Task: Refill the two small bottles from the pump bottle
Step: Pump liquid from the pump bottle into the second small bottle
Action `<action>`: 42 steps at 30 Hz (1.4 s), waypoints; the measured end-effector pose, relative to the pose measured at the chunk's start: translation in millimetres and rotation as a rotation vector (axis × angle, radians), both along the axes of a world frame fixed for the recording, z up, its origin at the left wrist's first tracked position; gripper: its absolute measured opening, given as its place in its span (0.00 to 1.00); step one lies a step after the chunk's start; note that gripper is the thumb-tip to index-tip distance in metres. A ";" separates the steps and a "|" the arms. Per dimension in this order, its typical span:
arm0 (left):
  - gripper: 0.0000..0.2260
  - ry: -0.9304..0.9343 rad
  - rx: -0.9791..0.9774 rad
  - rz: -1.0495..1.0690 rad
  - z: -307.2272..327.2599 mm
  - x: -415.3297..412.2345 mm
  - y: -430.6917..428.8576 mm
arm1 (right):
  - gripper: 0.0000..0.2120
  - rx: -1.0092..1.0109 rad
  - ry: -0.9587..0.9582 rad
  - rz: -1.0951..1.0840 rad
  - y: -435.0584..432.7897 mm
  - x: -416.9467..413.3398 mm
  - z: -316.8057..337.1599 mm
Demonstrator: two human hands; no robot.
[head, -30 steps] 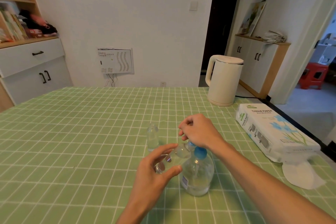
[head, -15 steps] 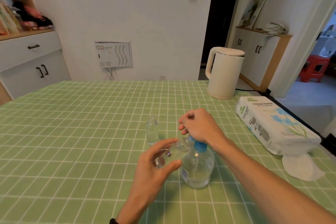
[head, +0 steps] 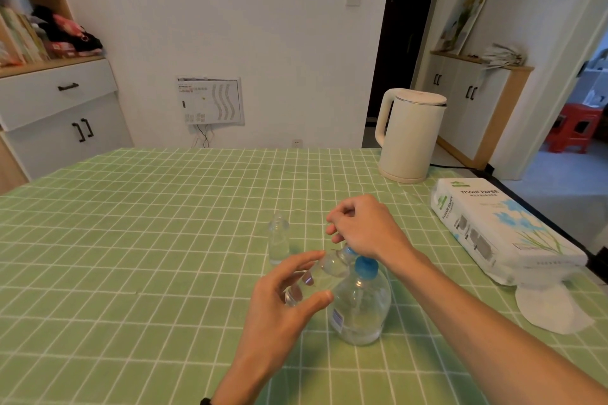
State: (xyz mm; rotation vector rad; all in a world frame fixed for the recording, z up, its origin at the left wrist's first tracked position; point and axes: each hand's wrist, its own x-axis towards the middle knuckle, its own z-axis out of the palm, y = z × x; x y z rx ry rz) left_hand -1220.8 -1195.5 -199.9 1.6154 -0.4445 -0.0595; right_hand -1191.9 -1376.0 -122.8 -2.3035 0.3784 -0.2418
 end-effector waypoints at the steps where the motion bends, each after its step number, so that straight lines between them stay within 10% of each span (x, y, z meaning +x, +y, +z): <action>1: 0.25 0.002 0.005 0.000 -1.7 0.8 -0.4 | 0.12 0.019 -0.003 -0.010 -0.6 0.1 -1.9; 42: 0.25 0.001 0.028 0.006 -6.2 0.3 -0.8 | 0.10 0.048 -0.071 0.015 -0.3 0.4 0.5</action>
